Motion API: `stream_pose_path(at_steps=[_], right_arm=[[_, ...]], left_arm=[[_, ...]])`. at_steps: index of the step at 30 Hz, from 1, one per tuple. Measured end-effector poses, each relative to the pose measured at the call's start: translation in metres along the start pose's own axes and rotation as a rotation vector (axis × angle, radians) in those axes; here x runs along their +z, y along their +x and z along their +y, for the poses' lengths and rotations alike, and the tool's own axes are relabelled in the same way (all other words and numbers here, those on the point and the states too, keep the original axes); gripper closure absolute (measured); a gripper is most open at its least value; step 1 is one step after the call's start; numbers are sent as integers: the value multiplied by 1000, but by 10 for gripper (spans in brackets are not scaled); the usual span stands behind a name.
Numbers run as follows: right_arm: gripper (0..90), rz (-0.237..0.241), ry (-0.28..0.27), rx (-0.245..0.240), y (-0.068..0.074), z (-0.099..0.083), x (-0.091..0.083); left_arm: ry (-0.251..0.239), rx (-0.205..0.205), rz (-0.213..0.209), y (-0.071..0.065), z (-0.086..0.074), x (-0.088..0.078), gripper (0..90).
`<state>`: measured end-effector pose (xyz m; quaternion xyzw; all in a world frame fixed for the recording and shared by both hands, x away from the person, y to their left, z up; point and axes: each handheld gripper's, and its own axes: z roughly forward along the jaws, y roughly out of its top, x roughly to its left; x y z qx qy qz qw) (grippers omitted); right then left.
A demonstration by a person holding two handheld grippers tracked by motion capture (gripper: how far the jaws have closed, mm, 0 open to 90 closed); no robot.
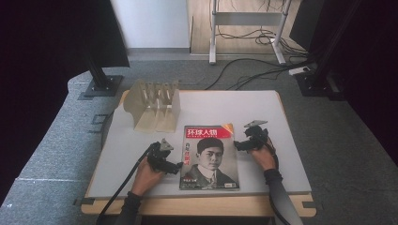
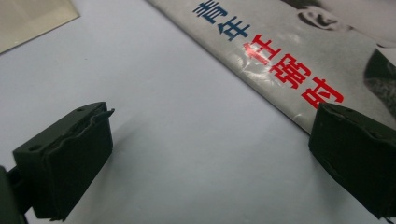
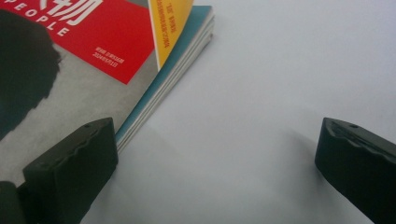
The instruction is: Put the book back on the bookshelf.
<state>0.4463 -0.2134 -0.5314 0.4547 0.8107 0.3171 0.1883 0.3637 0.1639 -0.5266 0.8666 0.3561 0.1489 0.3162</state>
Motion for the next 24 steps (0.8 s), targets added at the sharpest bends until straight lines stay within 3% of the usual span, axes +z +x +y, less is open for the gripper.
stream_pose_path(at_steps=[10,16,22,24], right_arm=[[0,-26,16,3,-3,19,15],[56,7,31,3,-6,22,14],[69,60,20,-20,-3,18,4],[69,88,7,-24,-1,18,0]], left_arm=[[-3,45,-69,-24,0,1,0],[-3,47,-94,-22,1,1,0],[-4,-25,-32,-6,4,6,0],[-4,-31,-25,-5,7,8,0]])
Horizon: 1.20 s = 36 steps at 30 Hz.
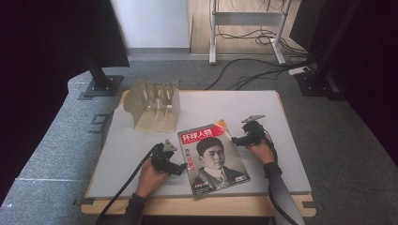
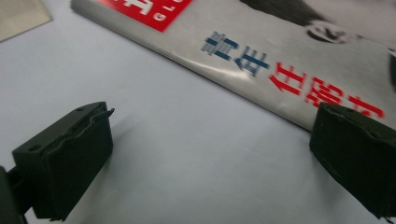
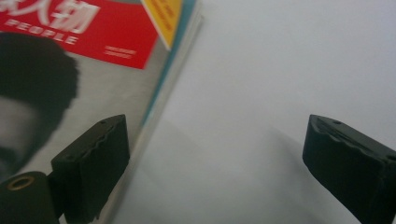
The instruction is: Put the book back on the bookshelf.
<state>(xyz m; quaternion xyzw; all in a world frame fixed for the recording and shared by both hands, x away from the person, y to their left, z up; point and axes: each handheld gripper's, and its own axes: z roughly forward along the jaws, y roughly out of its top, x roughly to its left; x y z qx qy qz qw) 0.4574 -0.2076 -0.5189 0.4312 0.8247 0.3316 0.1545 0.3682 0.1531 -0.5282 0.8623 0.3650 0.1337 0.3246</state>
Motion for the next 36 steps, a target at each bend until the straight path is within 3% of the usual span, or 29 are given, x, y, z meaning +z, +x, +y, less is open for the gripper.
stream_pose_path(at_steps=[8,13,16,22,26,31,36], right_arm=[[125,72,-3,-51,24,7,1],[130,115,-7,-39,29,11,15],[133,112,-6,-38,31,14,22],[201,143,-37,16,33,21,29],[274,120,-27,39,36,20,25],[361,192,-19,96,26,11,13],[406,224,-4,82,26,4,4]], left_arm=[[1,-4,2,1,2,2,0],[2,-3,3,1,2,2,0],[2,-4,4,0,2,2,0],[3,-5,5,0,2,2,0],[4,-6,5,0,2,2,0],[4,-7,5,0,3,3,0],[4,-8,5,0,3,3,0]])
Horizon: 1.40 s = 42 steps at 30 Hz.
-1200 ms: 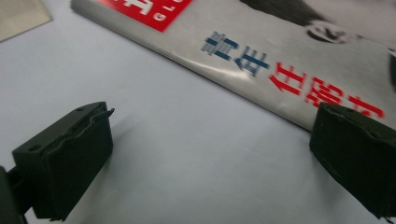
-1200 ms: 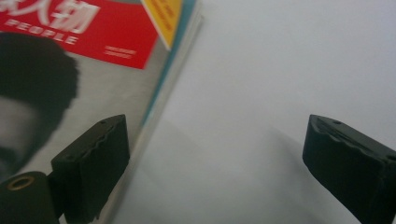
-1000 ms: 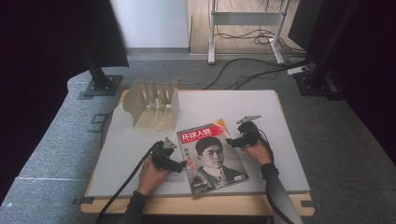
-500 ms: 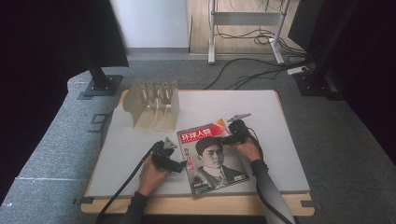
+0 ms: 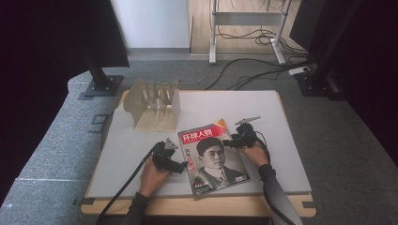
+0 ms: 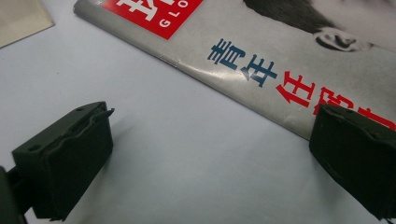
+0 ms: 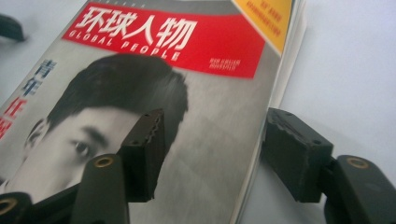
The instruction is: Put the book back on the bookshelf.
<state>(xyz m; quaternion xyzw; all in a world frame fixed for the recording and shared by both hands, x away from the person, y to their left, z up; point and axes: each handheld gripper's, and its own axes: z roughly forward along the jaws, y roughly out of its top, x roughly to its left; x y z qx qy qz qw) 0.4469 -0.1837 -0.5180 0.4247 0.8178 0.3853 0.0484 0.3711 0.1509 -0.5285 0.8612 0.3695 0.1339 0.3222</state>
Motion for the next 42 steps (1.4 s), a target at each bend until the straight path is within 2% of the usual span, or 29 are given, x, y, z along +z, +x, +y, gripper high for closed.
stream_pose_path(at_steps=[5,8,11,15,18,20,25,31,38,42], right_arm=[[494,60,-32,11,-3,10,0],[496,31,-4,-34,1,19,10],[548,-4,15,-60,6,26,19],[683,-17,1,-75,8,29,20],[798,-35,5,-132,16,31,15],[839,-46,5,-164,22,33,11],[852,-71,15,-203,37,38,0],[855,-55,-10,-226,51,45,-14],[857,-50,-53,-277,70,51,-32],[857,-46,-82,-299,78,53,-43]], left_arm=[[0,-1,0,0,0,0,0],[0,-1,0,0,0,0,0],[0,-2,0,0,0,0,0],[0,-2,0,0,0,0,0],[0,-2,1,0,0,0,0],[0,-1,1,0,0,0,0],[-2,3,5,-1,0,0,0],[3,1,0,0,0,0,0],[14,4,-20,4,1,-3,18],[23,-33,-50,9,5,-8,49]])
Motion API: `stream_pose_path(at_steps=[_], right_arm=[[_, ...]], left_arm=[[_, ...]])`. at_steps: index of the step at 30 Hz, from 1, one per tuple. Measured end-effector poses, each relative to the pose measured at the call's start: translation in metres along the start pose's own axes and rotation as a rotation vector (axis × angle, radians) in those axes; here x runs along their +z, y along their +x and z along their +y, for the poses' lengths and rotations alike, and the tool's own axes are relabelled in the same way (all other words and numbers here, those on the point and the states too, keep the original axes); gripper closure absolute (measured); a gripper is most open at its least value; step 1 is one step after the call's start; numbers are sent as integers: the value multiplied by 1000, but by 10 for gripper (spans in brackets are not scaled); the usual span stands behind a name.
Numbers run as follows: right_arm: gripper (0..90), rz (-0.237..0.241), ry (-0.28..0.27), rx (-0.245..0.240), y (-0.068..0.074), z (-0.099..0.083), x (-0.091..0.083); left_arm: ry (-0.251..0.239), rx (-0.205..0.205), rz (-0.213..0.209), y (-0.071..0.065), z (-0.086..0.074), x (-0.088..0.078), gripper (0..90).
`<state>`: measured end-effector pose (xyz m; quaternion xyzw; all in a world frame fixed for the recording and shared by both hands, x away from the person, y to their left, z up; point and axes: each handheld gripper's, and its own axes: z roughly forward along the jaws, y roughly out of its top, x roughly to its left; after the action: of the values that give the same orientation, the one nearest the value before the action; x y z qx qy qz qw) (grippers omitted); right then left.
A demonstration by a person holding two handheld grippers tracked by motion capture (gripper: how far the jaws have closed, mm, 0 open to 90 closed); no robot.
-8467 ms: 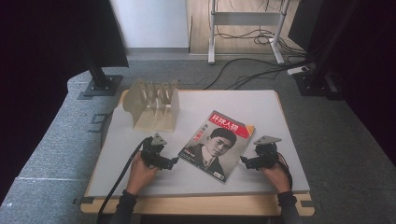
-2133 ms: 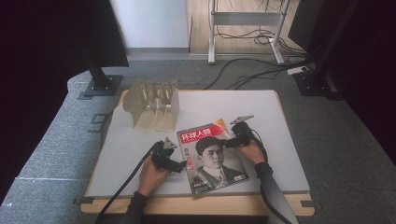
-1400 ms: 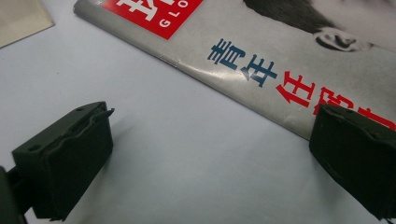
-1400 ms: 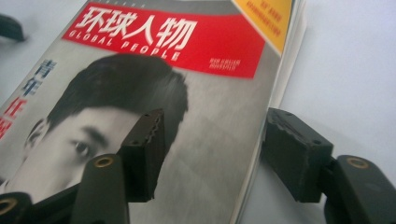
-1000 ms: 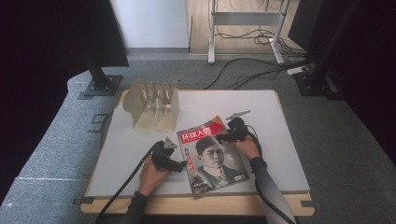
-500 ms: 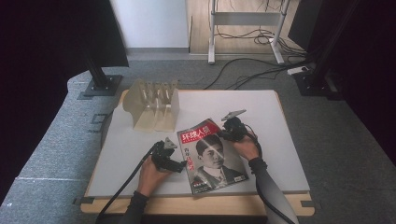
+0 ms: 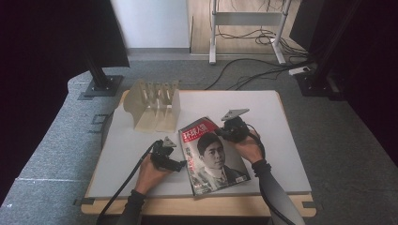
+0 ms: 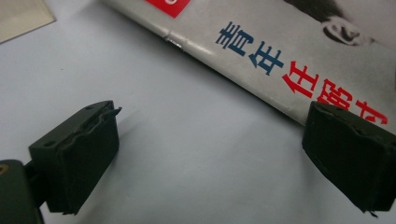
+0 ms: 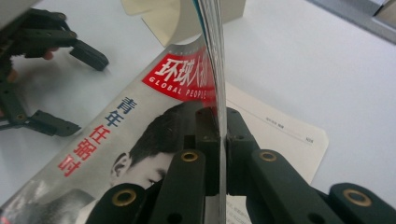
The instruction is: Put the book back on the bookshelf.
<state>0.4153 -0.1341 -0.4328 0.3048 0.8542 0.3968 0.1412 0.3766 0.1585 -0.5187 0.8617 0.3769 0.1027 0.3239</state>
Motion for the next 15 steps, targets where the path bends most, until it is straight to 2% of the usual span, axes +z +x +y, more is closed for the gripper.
stream_pose_path(at_steps=[4,8,15], right_arm=[[858,-4,-20,-23,4,5,-11],[858,-1,-38,-39,7,9,-20],[857,8,-63,-67,12,11,-30]], left_arm=[[-38,-3,-50,0,7,-3,62],[-57,14,-87,0,19,-3,62],[-15,33,-145,-3,31,7,77]])
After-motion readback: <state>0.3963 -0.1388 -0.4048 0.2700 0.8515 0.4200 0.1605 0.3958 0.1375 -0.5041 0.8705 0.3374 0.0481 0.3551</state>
